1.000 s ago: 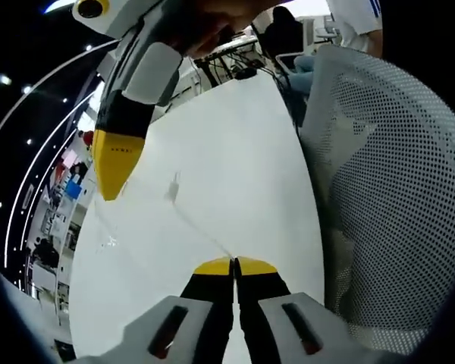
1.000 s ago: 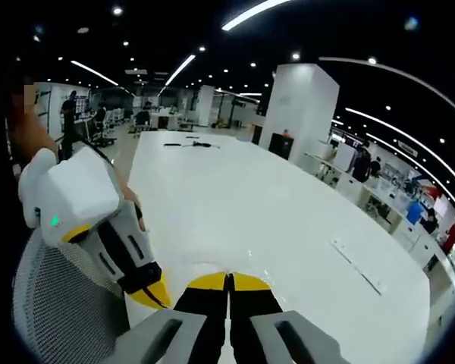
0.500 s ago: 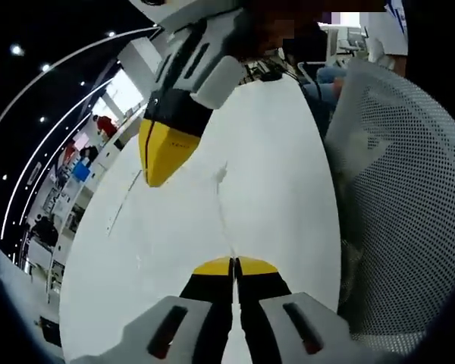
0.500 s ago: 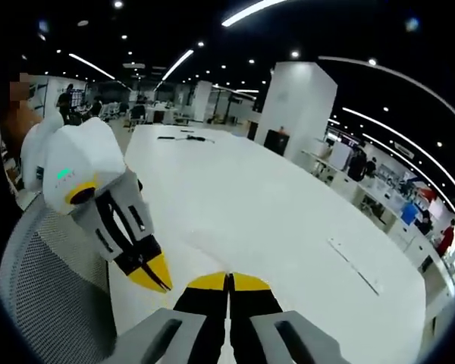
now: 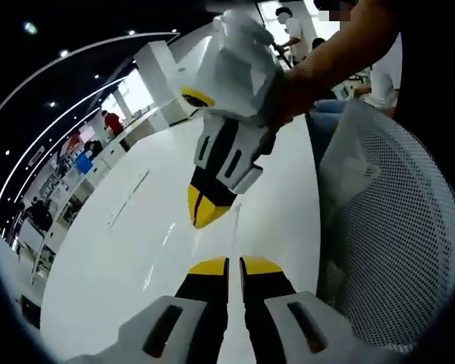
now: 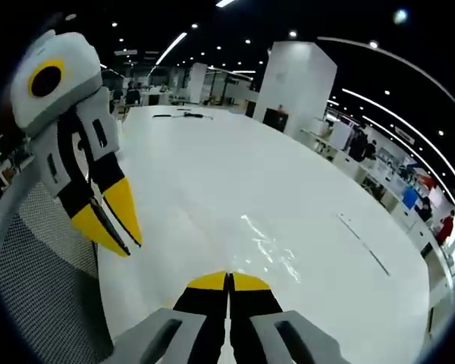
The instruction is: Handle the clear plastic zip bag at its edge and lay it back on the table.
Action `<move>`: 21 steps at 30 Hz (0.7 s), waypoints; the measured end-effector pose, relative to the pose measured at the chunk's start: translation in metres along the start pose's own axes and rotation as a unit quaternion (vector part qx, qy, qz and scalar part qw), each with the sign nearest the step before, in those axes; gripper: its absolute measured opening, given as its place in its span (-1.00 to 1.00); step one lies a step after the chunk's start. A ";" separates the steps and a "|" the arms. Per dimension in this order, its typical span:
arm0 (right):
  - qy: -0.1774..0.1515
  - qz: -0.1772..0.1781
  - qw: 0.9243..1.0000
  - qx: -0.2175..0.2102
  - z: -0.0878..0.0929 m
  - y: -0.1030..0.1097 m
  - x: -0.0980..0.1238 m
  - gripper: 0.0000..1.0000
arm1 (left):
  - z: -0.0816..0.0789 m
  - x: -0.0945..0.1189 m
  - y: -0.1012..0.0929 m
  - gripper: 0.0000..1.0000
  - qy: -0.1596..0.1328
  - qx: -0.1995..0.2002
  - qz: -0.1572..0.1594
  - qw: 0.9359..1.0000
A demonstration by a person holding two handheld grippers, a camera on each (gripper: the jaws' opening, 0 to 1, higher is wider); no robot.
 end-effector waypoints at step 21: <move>0.000 0.027 1.000 0.008 0.017 -0.002 -0.011 -1.00 | 0.057 0.072 0.023 -0.62 0.016 0.129 -0.156 0.979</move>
Point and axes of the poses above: the point that each gripper's makers call its tool centre point, and the gripper's own axes: x roughly backward along the fingers, y roughly to its left, z roughly out of its underside, the point moved 10 cm from there along x, roughly backward along the fingers, and after that the axes turned 11 degrees about -y, right-handed, at the moved point
